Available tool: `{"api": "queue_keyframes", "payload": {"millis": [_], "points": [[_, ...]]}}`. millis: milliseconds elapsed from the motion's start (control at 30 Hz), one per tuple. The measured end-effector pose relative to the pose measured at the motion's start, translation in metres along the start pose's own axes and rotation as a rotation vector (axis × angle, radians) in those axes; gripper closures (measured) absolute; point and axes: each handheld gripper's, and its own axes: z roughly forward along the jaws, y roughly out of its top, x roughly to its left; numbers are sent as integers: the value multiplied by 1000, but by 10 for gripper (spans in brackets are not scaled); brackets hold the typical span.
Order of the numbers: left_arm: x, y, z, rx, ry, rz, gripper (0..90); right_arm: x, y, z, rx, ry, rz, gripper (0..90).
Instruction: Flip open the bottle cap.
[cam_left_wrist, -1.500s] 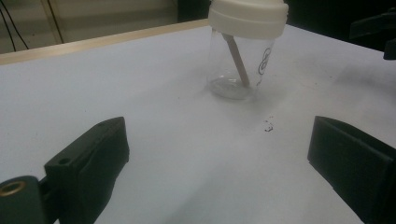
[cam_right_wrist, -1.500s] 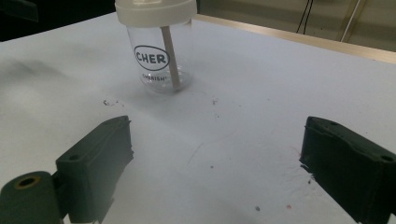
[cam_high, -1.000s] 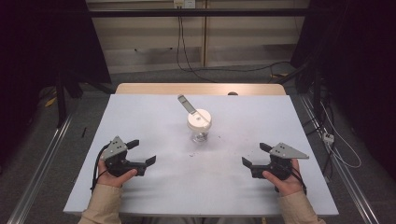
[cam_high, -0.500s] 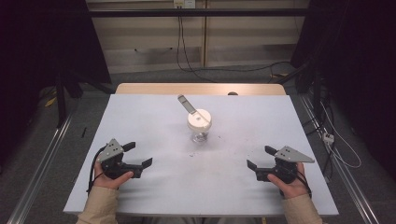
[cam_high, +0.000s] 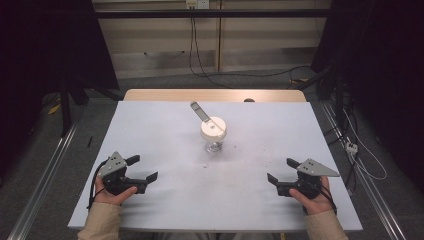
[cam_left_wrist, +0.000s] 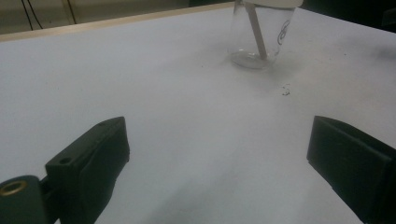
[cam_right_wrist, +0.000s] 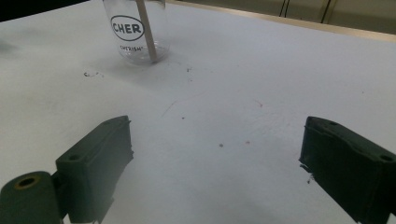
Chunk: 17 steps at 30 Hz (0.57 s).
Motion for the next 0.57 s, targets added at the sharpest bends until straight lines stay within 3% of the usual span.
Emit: {"api": "queue_keyframes", "payload": {"millis": [567], "points": [[0,0,3,9,-1,6,55,-3,-4,-2,5,-12,9,87]]}}
